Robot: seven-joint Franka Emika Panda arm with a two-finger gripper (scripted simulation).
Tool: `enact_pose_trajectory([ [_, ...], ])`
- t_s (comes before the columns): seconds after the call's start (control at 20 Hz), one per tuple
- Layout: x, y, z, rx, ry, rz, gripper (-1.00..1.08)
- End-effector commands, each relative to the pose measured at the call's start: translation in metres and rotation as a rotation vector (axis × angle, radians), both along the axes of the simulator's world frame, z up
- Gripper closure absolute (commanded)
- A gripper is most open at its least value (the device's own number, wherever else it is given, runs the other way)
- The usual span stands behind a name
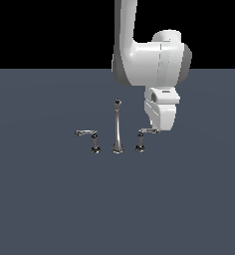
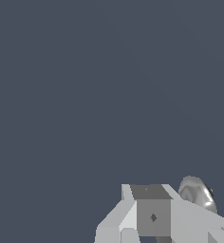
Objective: Turn on the faucet by rotating a designated handle.
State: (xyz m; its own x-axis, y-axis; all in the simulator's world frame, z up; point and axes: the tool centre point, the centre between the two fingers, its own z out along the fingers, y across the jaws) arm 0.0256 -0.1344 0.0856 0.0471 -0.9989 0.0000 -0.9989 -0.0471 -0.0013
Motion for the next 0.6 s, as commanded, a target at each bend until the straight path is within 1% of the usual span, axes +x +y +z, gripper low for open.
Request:
enact_pose_trajectory([
  [0.0, -0.009, -0.005, 0.0, 0.0, 0.001, -0.001, 1.08],
  [0.2, -0.023, -0.011, 0.0, 0.0, 0.001, -0.001, 1.08],
  [0.25, -0.023, -0.011, 0.0, 0.0, 0.001, -0.001, 1.08],
  [0.3, -0.013, -0.004, 0.001, 0.0, -0.01, 0.01, 1.08],
  [0.55, -0.03, -0.002, 0.0, 0.0, -0.007, 0.007, 1.08],
])
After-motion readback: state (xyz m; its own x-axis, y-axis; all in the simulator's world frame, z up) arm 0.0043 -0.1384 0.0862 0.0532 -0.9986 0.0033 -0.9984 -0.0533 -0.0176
